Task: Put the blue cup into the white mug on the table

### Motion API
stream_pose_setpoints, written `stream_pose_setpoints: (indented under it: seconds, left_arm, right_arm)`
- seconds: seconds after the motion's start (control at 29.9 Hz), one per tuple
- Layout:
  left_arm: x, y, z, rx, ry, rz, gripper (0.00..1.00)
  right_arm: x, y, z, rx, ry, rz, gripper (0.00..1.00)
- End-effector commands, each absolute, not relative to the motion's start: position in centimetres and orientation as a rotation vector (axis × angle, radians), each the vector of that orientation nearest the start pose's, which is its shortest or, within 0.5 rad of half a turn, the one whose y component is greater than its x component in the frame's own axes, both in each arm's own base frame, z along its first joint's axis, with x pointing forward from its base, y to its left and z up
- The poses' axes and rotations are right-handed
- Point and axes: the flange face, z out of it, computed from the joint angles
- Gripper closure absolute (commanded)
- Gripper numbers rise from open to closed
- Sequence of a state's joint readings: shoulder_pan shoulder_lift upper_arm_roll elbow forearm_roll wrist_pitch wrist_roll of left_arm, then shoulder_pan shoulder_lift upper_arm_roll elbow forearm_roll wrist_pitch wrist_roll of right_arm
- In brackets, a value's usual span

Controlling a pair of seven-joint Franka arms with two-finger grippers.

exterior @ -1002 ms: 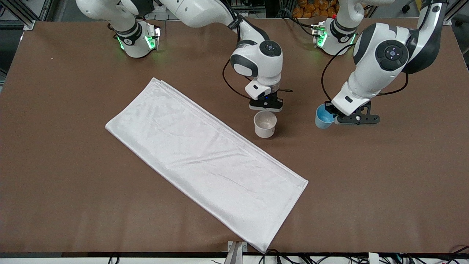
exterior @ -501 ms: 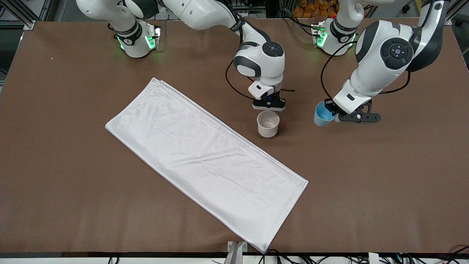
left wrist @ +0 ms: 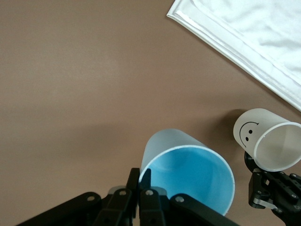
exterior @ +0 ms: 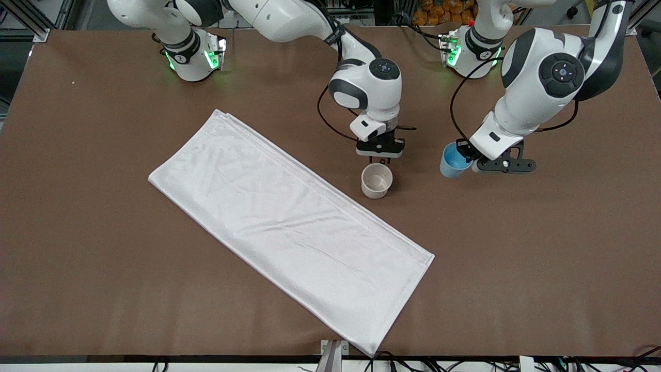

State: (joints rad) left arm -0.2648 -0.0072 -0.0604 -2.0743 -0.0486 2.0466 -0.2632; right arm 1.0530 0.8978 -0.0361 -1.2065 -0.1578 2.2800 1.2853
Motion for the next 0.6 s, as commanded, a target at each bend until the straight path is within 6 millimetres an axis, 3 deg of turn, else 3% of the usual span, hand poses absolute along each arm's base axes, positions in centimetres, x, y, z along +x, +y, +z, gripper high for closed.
stream_pose_setpoints:
  seconds: [0.0,0.1,0.3,0.57]
  left_arm:
    - [51.5,-17.8,44.1,-3.219,0.062,0.047,1.0]
    - [51.9,-18.2,44.2,-3.232,0.041,0.049,1.0]
    - [53.0,-21.2,43.3,-3.243,-0.009,0.075,1.0]
    - [53.6,-24.6,42.6,-3.245,-0.052,0.087,1.0]
  right_arm:
    - [41.0,66.1,28.1,-3.013,0.268,-0.342,0.0]
    - [41.9,65.2,29.6,-3.042,0.29,-0.331,0.0]
    - [43.4,63.0,35.6,-3.072,0.238,-0.325,0.0]
    - [46.3,58.1,43.7,-3.109,0.201,-0.315,0.0]
